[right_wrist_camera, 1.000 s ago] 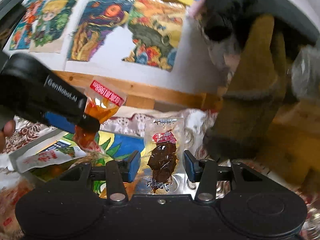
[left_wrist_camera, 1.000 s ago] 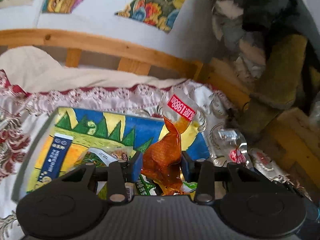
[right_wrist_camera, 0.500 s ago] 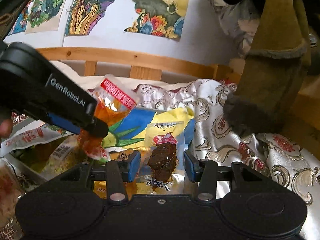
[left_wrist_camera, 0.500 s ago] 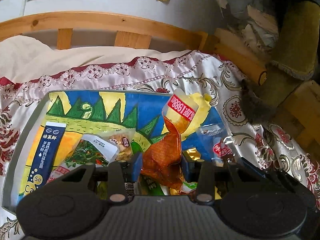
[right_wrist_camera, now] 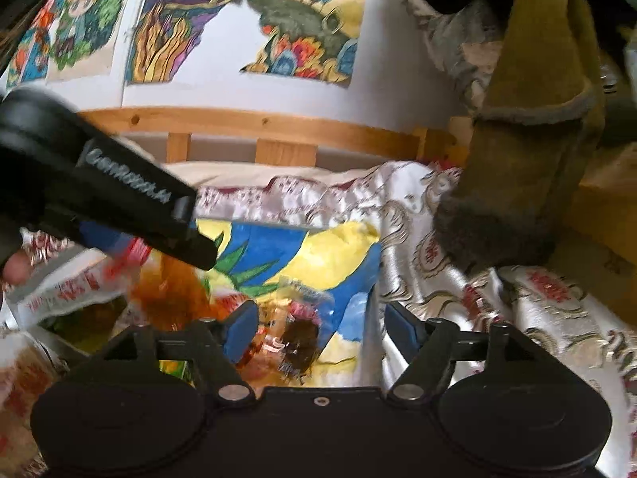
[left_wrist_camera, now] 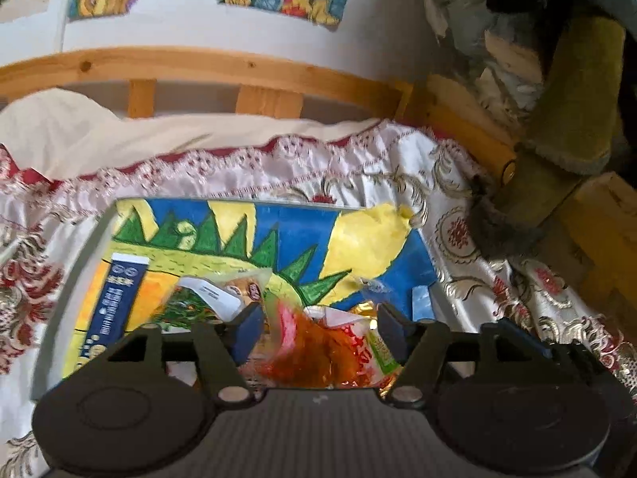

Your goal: Organize snacks

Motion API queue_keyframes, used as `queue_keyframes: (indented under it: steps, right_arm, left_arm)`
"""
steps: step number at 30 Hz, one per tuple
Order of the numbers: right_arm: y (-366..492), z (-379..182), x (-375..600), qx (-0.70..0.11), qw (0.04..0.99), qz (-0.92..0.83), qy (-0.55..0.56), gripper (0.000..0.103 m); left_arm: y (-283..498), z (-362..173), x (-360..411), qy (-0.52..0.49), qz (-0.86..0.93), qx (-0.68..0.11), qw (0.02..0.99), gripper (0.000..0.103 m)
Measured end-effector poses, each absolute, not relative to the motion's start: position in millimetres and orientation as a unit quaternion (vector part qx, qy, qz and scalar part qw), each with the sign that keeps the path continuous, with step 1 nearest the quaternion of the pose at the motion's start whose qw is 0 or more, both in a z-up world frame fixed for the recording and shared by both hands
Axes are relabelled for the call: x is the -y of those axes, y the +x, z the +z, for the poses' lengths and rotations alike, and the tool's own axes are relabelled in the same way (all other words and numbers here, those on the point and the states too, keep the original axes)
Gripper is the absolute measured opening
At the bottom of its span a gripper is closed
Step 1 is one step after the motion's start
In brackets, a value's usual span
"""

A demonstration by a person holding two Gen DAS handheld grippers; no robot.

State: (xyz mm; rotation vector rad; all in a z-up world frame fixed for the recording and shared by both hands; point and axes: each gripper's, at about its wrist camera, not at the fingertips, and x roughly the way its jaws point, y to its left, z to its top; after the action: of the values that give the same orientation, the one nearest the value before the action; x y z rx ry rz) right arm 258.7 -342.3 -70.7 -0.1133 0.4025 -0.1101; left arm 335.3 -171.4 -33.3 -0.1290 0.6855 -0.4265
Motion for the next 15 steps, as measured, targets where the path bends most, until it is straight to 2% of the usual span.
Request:
queue_keyframes:
  steps: [2, 10, 15]
  right_arm:
    - [251.1, -59.4, 343.8, -0.189, 0.979, -0.062, -0.049, 0.078]
    - [205.0, -7.4, 337.3, -0.131, 0.988, -0.072, -0.026, 0.089]
    - [164.9, 19.2, 326.9, -0.101, 0.993, -0.067, -0.014, 0.097]
  left_arm:
    - [323.8, -24.8, 164.1, -0.07, -0.206, -0.319, 0.922, 0.072]
    - [265.2, 15.8, 124.4, -0.077, -0.181, -0.228, 0.953, 0.096]
    - [228.4, 35.9, 98.5, -0.084, -0.16, -0.192, 0.965, 0.102]
